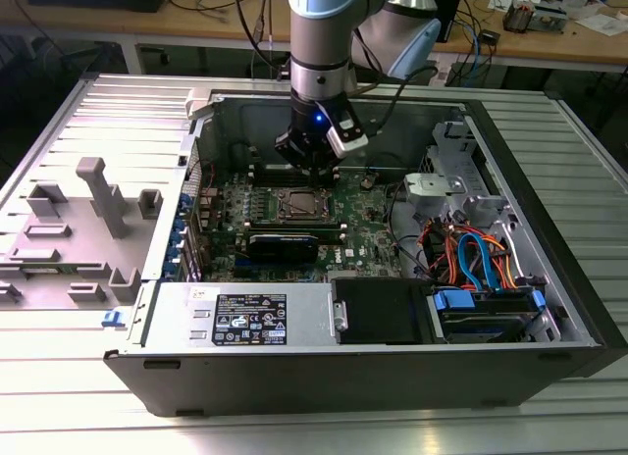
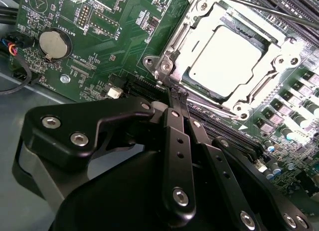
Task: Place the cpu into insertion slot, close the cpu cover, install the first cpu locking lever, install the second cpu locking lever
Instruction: 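Install the first cpu locking lever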
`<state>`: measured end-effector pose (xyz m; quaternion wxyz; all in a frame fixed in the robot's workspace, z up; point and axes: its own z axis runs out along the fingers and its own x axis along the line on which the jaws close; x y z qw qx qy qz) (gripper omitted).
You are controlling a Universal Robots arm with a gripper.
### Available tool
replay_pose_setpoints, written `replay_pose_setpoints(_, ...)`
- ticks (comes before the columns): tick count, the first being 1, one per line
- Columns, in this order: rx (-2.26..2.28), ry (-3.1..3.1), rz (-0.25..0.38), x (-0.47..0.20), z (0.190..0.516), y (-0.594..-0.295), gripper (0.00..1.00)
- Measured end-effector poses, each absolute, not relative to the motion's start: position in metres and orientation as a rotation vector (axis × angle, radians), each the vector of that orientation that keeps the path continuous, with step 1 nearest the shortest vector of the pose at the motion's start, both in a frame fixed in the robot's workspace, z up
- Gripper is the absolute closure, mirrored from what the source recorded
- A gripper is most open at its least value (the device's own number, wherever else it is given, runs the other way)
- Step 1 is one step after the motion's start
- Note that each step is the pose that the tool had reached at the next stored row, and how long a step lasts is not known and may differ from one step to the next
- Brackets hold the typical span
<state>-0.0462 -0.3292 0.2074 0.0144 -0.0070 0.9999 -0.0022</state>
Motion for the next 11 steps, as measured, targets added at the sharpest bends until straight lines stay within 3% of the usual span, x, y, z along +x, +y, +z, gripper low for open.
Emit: replay_pose_setpoints(11,-0.022,3.113,-0.007,-0.0458,0.2059,-0.3313,0.89)
